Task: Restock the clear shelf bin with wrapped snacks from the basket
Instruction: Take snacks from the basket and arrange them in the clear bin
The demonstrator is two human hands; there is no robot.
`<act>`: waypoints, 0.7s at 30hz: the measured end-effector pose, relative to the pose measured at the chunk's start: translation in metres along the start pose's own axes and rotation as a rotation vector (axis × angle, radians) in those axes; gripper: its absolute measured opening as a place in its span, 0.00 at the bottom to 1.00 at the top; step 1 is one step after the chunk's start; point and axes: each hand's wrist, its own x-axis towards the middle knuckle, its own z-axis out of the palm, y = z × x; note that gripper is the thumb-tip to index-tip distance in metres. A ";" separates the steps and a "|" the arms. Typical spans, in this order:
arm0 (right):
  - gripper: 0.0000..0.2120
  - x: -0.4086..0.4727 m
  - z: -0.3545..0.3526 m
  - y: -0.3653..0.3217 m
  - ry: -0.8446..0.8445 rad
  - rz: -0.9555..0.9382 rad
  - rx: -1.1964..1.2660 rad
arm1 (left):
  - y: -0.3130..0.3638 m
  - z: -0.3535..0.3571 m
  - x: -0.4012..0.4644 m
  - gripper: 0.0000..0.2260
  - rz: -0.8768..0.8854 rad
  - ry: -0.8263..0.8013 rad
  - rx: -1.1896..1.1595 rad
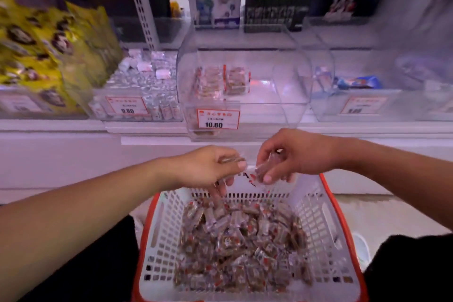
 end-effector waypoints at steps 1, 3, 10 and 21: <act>0.13 -0.008 -0.004 -0.010 0.077 -0.077 0.042 | 0.010 -0.001 -0.009 0.15 0.042 0.038 -0.057; 0.15 -0.020 -0.006 -0.023 0.198 -0.203 0.216 | 0.025 0.000 -0.021 0.22 0.096 0.129 -0.234; 0.21 -0.016 -0.005 -0.042 0.452 -0.329 0.341 | 0.051 0.000 -0.016 0.17 0.128 0.187 -0.702; 0.30 -0.002 0.023 -0.044 0.485 -0.252 0.223 | 0.044 0.011 -0.011 0.18 0.124 0.245 -0.791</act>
